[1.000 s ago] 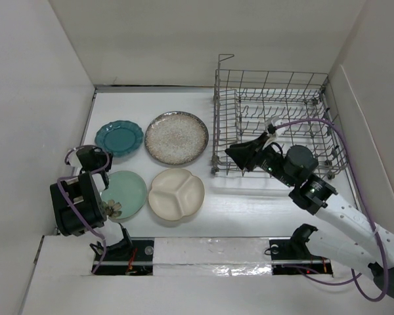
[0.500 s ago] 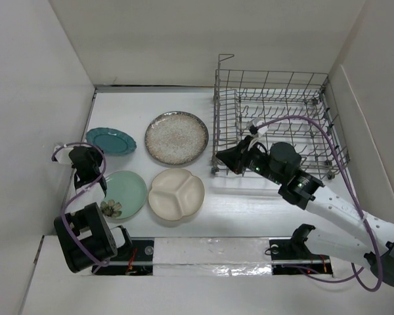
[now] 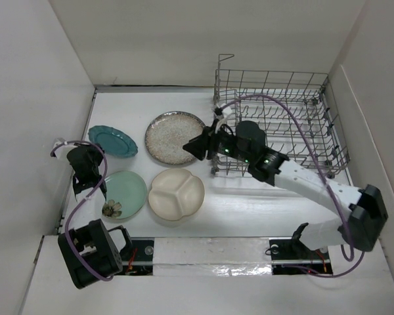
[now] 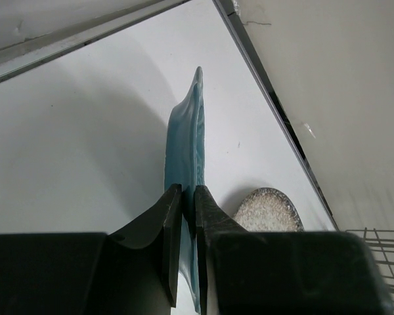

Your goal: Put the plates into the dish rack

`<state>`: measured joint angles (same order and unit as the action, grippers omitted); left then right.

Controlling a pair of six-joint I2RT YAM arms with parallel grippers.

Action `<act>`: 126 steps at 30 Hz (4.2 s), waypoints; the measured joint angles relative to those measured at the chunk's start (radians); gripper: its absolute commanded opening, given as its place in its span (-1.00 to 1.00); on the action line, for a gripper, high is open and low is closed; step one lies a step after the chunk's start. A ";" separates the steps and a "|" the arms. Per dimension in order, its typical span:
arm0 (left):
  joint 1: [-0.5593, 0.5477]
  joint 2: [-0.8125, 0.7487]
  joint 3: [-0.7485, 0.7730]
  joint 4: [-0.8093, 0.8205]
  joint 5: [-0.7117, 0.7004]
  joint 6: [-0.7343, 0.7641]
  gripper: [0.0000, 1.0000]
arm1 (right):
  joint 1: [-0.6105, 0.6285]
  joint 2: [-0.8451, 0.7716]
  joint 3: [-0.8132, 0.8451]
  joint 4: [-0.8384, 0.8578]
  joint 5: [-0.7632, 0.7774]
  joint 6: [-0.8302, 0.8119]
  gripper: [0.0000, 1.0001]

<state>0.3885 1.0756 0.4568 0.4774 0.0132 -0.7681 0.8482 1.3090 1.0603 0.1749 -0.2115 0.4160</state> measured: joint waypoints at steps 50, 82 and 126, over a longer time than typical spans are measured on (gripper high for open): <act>0.000 -0.301 0.032 0.057 0.434 -0.260 -1.00 | -0.076 0.932 0.792 0.017 -0.263 0.236 0.84; 0.002 -0.407 0.161 -0.012 0.586 -0.259 0.29 | -0.141 0.658 0.475 0.369 -0.426 0.421 -1.00; -0.653 -0.550 0.241 -0.434 0.544 0.325 -0.82 | -1.094 -0.059 0.312 -0.455 0.317 -0.143 -1.00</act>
<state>-0.2646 0.5255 0.6979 0.0433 0.5571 -0.4431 -0.2459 1.2499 1.3720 -0.2806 0.1051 0.2733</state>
